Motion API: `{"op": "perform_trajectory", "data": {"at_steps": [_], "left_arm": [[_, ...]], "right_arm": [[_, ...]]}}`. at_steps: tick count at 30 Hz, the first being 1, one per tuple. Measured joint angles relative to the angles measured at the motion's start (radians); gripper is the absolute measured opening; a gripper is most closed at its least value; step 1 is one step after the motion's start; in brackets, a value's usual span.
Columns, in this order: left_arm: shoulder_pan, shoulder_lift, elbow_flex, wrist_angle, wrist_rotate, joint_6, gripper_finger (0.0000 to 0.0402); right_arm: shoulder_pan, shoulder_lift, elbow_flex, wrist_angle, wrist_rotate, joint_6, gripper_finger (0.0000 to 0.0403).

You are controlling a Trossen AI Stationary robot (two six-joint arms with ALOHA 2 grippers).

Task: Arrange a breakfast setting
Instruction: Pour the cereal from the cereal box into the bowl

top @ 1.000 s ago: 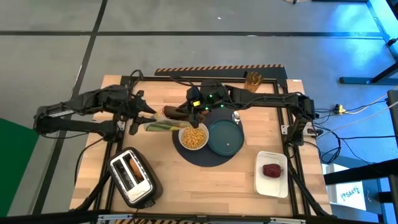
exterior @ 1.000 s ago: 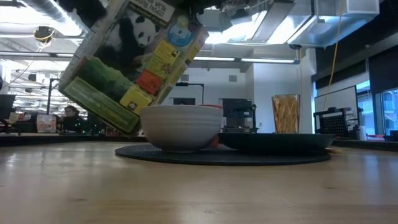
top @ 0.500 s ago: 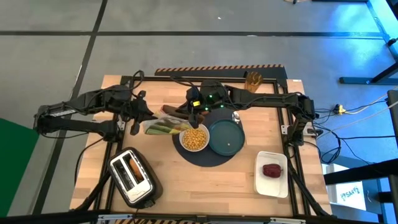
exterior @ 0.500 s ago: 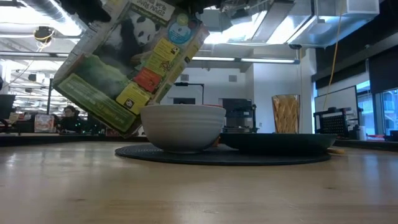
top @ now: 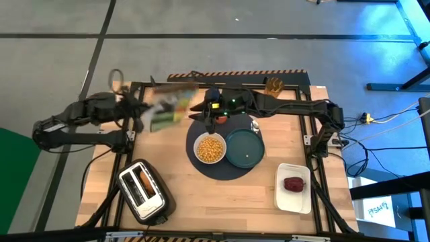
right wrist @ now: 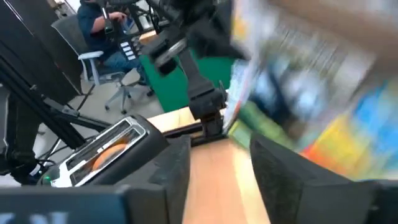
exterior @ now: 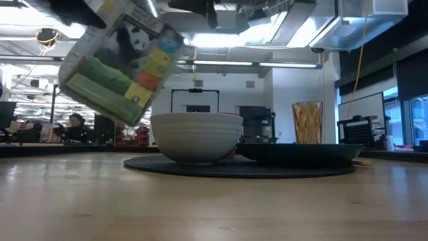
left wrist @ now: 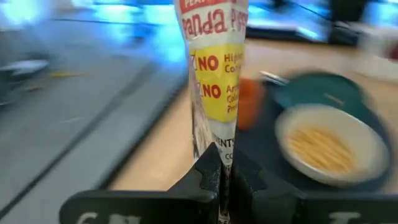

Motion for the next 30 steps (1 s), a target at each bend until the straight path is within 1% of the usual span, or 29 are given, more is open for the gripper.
{"op": "perform_trajectory", "data": {"at_steps": [2,4,6,10,14,16,19,23,26,30], "left_arm": [[0.000,-0.026,-0.009,0.013,-0.127,-0.043,0.0001],[0.000,-0.048,-0.047,0.034,-0.219,-0.063,0.0001],[0.001,-0.061,-0.114,0.096,-0.281,-0.079,0.0001],[0.000,-0.068,-0.270,0.323,-0.407,-0.126,0.0001],[0.000,-0.042,-0.413,0.548,-0.503,-0.126,0.0000],[0.000,-0.035,-0.453,0.567,-0.551,-0.121,0.0000],[0.001,-0.032,-0.493,0.554,-0.572,-0.119,0.0000],[0.000,-0.034,-0.542,0.557,-0.588,-0.120,0.0004],[0.001,-0.032,-0.580,0.538,-0.628,-0.147,0.0018],[0.001,-0.033,-0.589,0.542,-0.655,-0.217,0.0042]], "right_arm": [[0.000,-0.003,0.000,0.003,0.023,0.000,0.0173],[0.000,-0.004,0.000,0.003,0.030,0.001,0.0182],[0.000,-0.004,0.000,-0.001,0.031,0.001,0.0187],[0.000,-0.005,0.000,-0.001,0.041,0.001,0.0188],[0.000,-0.005,0.000,-0.007,0.041,0.000,0.0188],[0.000,-0.005,0.000,-0.023,0.041,-0.001,0.0188],[0.000,-0.005,0.000,-0.091,0.049,-0.020,0.0189],[-0.004,-0.005,0.000,-0.238,0.115,-0.024,0.0189],[-0.021,-0.005,0.000,-0.353,0.144,0.006,0.0189],[-0.049,-0.005,0.000,-0.465,0.146,0.033,0.0189]]}}
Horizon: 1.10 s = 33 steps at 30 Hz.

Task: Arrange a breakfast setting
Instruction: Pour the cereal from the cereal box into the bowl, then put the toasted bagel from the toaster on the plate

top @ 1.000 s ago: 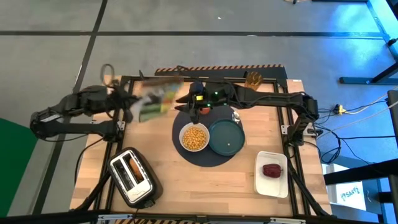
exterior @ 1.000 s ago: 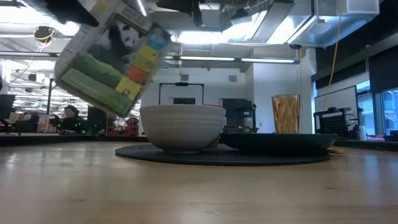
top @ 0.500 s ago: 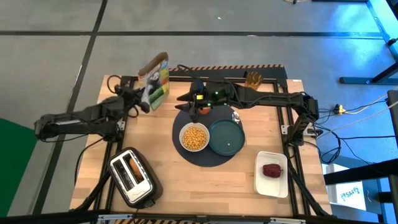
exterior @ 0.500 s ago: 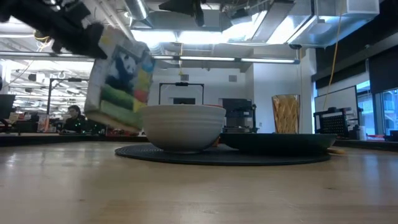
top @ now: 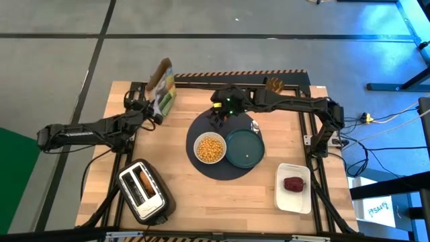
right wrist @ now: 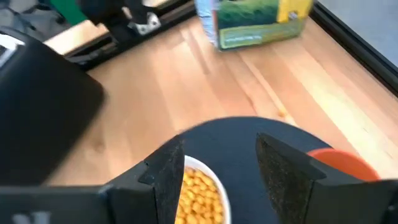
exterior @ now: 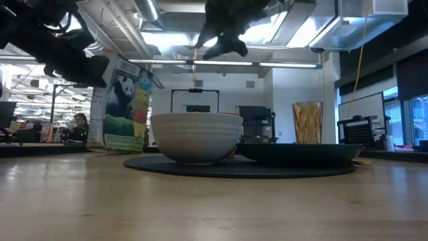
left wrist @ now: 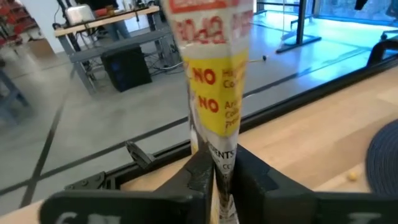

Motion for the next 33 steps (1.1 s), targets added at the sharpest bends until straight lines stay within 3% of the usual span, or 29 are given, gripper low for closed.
{"op": "perform_trajectory", "data": {"at_steps": [9,18,33], "left_arm": [[0.000,-0.003,0.005,-0.001,-0.001,0.010,0.0101],[0.000,-0.003,0.089,0.000,-0.003,0.088,0.0159],[0.000,-0.001,0.308,-0.052,0.034,0.331,0.0169]], "right_arm": [[-0.044,0.000,0.000,-0.023,-0.039,-0.003,0.0189],[-0.062,0.000,0.000,-0.028,-0.063,-0.005,0.0189],[-0.109,-0.033,0.000,-0.019,-0.080,0.007,0.0189]]}}
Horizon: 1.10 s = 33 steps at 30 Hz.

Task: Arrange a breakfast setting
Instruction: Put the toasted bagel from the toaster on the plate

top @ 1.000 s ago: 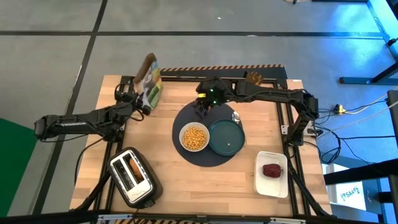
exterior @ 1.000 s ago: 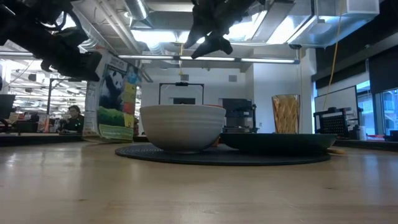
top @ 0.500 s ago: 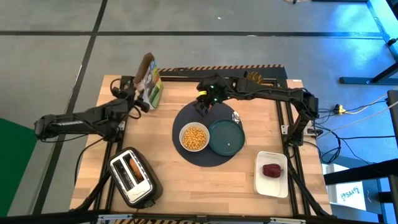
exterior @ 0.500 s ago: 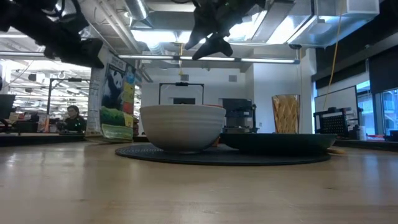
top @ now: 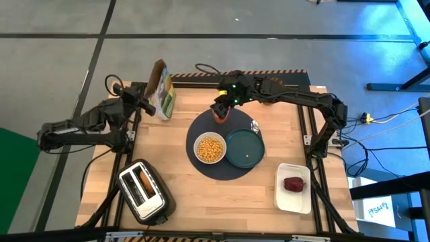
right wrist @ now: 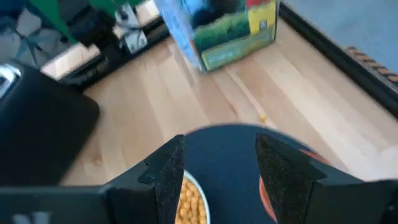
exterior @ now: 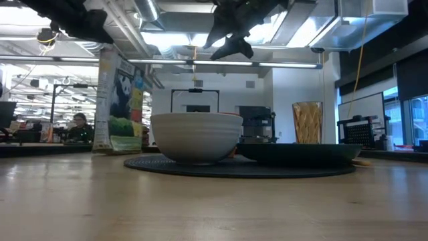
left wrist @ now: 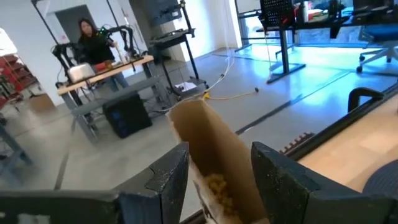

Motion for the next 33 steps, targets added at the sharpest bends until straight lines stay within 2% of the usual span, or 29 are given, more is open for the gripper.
{"op": "perform_trajectory", "data": {"at_steps": [5,12,15,19,24,28,33], "left_arm": [[0.000,-0.001,0.024,-0.062,0.018,0.005,0.0169],[-0.001,0.000,0.062,-0.037,0.057,0.004,0.0169],[-0.001,0.016,0.149,-0.035,0.115,0.005,0.0169],[-0.001,0.068,0.299,-0.031,0.291,0.005,0.0169],[-0.001,0.222,0.426,-0.026,0.485,-0.016,0.0169],[-0.024,0.411,0.477,-0.026,0.631,-0.096,0.0169],[-0.071,0.633,0.525,-0.030,0.747,-0.140,0.0169]], "right_arm": [[-0.017,-0.010,0.000,0.014,0.001,0.014,0.0189],[-0.020,-0.027,0.000,-0.016,0.006,0.014,0.0189],[-0.029,-0.068,0.000,-0.081,0.054,0.011,0.0189],[-0.076,-0.144,0.000,-0.198,0.118,-0.003,0.0189],[-0.186,-0.228,0.000,-0.393,0.160,-0.048,0.0189],[-0.277,-0.247,0.000,-0.598,0.106,-0.066,0.0189],[-0.269,-0.254,-0.043,-0.775,0.123,-0.070,0.0189]]}}
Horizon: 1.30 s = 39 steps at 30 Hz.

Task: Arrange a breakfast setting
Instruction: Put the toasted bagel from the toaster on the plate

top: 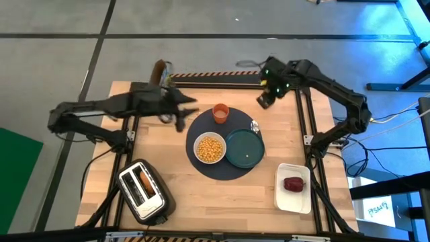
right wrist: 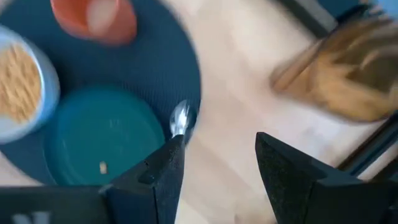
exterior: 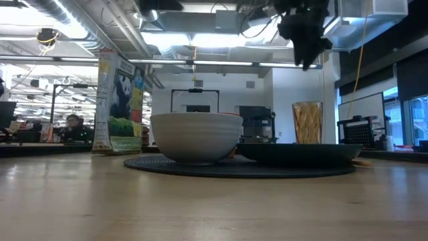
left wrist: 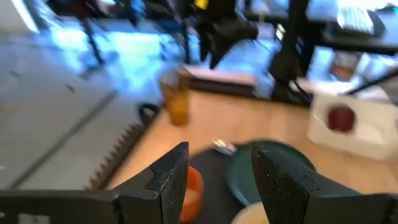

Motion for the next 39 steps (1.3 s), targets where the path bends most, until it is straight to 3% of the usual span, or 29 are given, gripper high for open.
{"op": "perform_trajectory", "data": {"at_steps": [4,11,15,23,31,35,39], "left_arm": [[-0.017,0.115,0.038,-0.016,0.021,-0.054,0.0169],[-0.018,0.191,0.053,-0.027,0.039,-0.201,0.0169],[-0.045,0.232,0.054,-0.080,0.078,-0.204,0.0169],[-0.066,0.267,0.054,-0.120,0.094,-0.204,0.0169],[-0.039,0.258,0.054,-0.141,0.140,-0.161,0.0169],[-0.034,0.270,0.053,-0.155,0.169,-0.110,0.0169],[-0.037,0.274,0.052,-0.163,0.173,-0.019,0.0169]], "right_arm": [[0.059,-0.048,-0.155,0.022,-0.024,0.014,0.0189],[0.172,-0.207,-0.546,0.288,-0.175,0.220,0.0188],[0.270,-0.264,-0.660,0.319,-0.130,0.340,0.0188],[0.546,-0.314,-0.664,0.130,-0.156,0.482,0.0188],[0.889,-0.349,-0.654,0.133,-0.235,0.716,0.0191],[1.043,-0.349,-0.654,0.196,-0.252,0.853,0.0222],[1.170,-0.342,-0.654,0.293,-0.169,0.891,0.0280]]}}
